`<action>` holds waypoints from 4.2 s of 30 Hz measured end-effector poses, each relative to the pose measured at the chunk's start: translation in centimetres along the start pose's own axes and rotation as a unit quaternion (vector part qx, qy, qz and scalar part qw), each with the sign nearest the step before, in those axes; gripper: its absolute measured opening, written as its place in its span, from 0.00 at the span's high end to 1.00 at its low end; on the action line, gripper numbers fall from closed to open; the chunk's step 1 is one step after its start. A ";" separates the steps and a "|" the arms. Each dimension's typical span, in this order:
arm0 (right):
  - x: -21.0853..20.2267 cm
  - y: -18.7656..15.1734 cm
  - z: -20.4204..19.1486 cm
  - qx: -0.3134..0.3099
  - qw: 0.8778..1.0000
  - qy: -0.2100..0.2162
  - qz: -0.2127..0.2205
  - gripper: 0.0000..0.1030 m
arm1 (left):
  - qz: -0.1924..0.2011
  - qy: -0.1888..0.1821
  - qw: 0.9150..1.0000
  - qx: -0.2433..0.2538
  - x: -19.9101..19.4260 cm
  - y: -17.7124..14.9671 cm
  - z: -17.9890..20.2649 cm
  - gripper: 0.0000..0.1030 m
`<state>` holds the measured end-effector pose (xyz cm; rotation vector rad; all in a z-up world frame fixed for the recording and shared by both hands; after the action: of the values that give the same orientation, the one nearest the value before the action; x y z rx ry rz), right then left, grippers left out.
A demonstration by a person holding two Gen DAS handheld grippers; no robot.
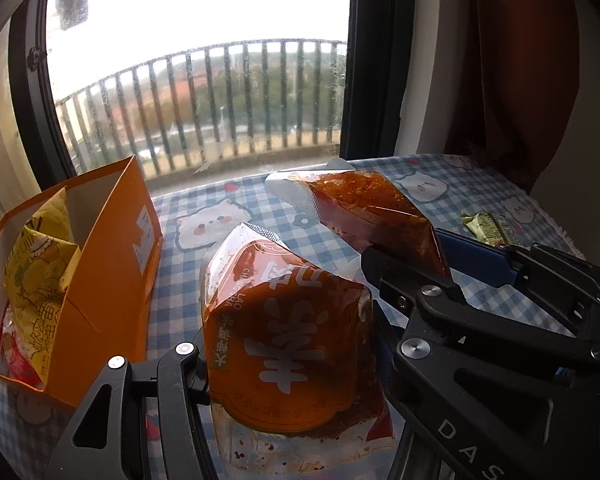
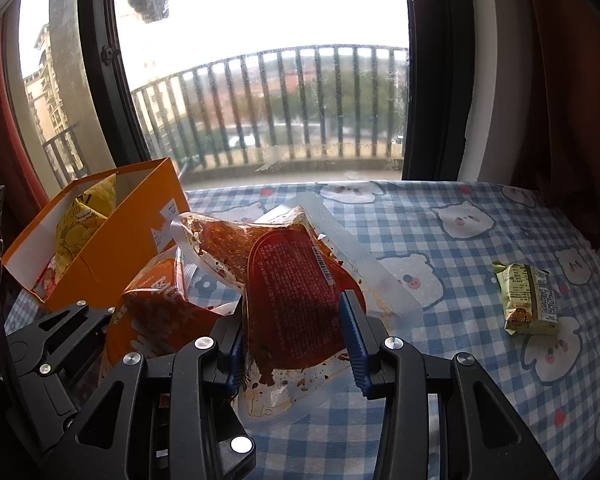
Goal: Organize snacks
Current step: 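Carry the bread pack with the left tool while the right tool carries the meat pack to the box, then open the left tool over the box while the right tool releases the meat pack inside, then withdraw both tools from the box toward the green-yellow snack packet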
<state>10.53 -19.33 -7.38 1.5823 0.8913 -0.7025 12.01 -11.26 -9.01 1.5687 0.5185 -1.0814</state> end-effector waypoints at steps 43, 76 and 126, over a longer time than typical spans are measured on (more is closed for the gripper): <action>-4.1 10.5 -15.5 -0.097 0.987 0.081 0.096 0.57 | 0.116 0.050 0.981 -0.150 -9.4 0.8 -14.2 0.41; 6.1 12.0 -27.0 -0.119 0.978 0.167 -0.032 0.57 | -0.002 0.136 0.976 -0.171 -7.0 -0.1 -23.9 0.20; 0.9 12.7 -21.5 -0.093 0.991 0.097 -0.004 0.07 | 0.031 0.035 0.983 -0.179 -8.2 2.4 -19.9 0.19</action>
<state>21.16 0.92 2.69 1.4961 1.0748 -0.4616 17.19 8.35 -1.24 1.3008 0.6672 -0.8335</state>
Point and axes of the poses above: each gripper's, at about its wrist camera, not at the fingertips, and x roughly the way its jaws point, z to its right, y to its top, the point moved 5 cm from there along x, roughly the way its jaws point, and after that the axes turned 14 degrees about -z, right-handed, at the moved point
